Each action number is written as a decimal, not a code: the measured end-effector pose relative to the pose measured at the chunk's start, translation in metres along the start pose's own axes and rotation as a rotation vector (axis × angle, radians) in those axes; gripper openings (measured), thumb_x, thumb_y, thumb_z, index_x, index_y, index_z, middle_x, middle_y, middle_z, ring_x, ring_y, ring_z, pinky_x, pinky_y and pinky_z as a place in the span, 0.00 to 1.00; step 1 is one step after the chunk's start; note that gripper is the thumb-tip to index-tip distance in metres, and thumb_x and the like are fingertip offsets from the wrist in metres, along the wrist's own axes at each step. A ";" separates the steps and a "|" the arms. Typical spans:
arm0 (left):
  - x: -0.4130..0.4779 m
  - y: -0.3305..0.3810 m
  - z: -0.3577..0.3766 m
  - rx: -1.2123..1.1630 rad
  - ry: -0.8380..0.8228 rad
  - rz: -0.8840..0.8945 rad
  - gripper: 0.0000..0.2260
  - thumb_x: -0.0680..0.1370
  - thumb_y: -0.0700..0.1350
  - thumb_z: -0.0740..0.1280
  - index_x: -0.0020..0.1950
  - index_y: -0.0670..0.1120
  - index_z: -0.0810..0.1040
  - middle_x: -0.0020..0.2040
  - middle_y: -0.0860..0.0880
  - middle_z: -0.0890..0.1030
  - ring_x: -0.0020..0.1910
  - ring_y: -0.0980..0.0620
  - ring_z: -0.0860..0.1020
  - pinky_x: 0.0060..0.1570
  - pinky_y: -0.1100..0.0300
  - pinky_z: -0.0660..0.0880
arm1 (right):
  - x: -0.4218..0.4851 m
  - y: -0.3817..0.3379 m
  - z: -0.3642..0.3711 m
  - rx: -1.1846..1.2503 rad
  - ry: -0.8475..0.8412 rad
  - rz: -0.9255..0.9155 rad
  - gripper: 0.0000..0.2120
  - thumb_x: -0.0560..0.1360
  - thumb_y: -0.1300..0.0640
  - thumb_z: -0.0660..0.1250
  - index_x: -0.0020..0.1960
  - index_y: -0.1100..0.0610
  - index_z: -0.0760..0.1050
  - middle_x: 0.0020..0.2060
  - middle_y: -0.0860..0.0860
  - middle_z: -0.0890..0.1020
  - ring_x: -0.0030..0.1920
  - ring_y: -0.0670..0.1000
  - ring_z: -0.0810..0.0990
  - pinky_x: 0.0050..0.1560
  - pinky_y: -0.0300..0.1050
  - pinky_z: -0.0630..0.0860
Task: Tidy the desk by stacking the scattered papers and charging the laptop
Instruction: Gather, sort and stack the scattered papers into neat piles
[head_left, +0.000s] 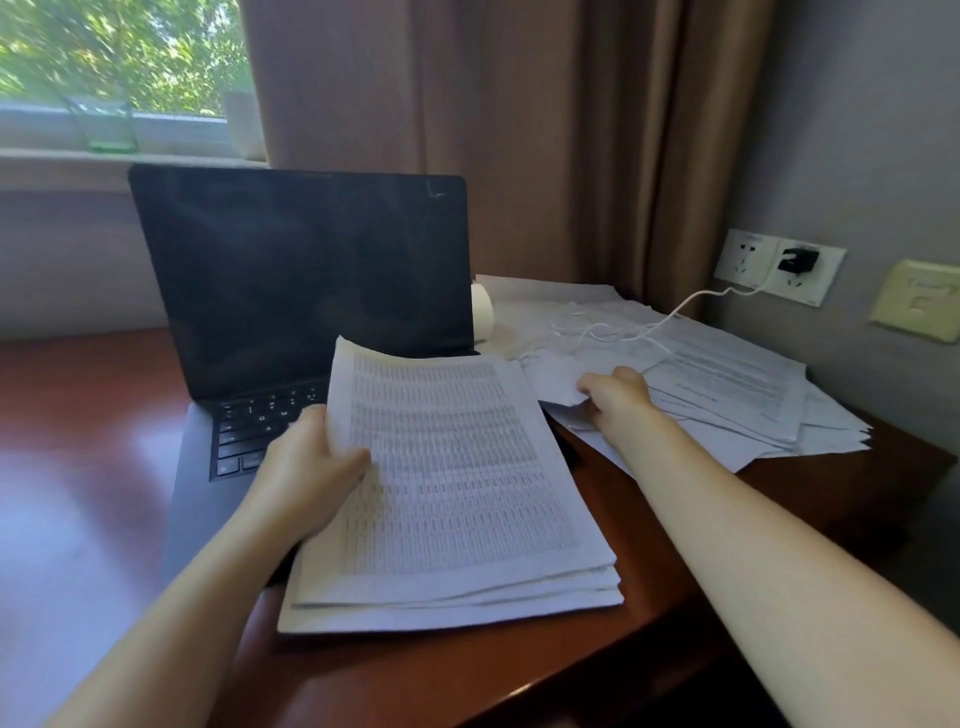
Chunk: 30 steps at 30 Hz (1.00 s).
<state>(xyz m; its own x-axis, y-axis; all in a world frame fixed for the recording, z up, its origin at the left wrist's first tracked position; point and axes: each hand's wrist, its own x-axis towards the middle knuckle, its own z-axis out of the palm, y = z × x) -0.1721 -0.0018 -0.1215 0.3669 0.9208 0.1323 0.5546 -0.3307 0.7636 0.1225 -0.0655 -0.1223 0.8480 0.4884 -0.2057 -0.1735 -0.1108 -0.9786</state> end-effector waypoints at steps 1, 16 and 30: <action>-0.002 0.001 0.001 0.017 0.006 0.024 0.11 0.74 0.42 0.66 0.55 0.47 0.71 0.45 0.51 0.76 0.42 0.55 0.74 0.34 0.59 0.68 | 0.003 0.000 0.003 -0.030 0.006 0.001 0.27 0.71 0.68 0.62 0.69 0.58 0.62 0.60 0.58 0.69 0.58 0.58 0.71 0.64 0.50 0.67; -0.011 0.007 0.010 0.106 0.092 0.099 0.10 0.75 0.41 0.63 0.56 0.47 0.73 0.46 0.50 0.78 0.46 0.49 0.74 0.40 0.53 0.70 | -0.047 0.004 -0.124 -0.288 0.169 -0.183 0.25 0.77 0.69 0.56 0.73 0.59 0.64 0.70 0.56 0.66 0.66 0.58 0.69 0.62 0.49 0.69; -0.031 0.019 0.014 0.094 0.162 0.246 0.23 0.75 0.36 0.64 0.70 0.47 0.71 0.58 0.49 0.79 0.57 0.46 0.76 0.52 0.51 0.72 | -0.061 0.011 -0.148 -0.281 0.183 -0.161 0.08 0.75 0.69 0.59 0.48 0.62 0.76 0.34 0.53 0.75 0.30 0.53 0.73 0.27 0.41 0.67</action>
<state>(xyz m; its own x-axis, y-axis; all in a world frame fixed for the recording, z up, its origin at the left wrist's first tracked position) -0.1624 -0.0392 -0.1193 0.3789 0.8293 0.4107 0.5333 -0.5583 0.6355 0.1424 -0.2245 -0.1195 0.9332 0.3588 -0.0194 0.0921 -0.2912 -0.9522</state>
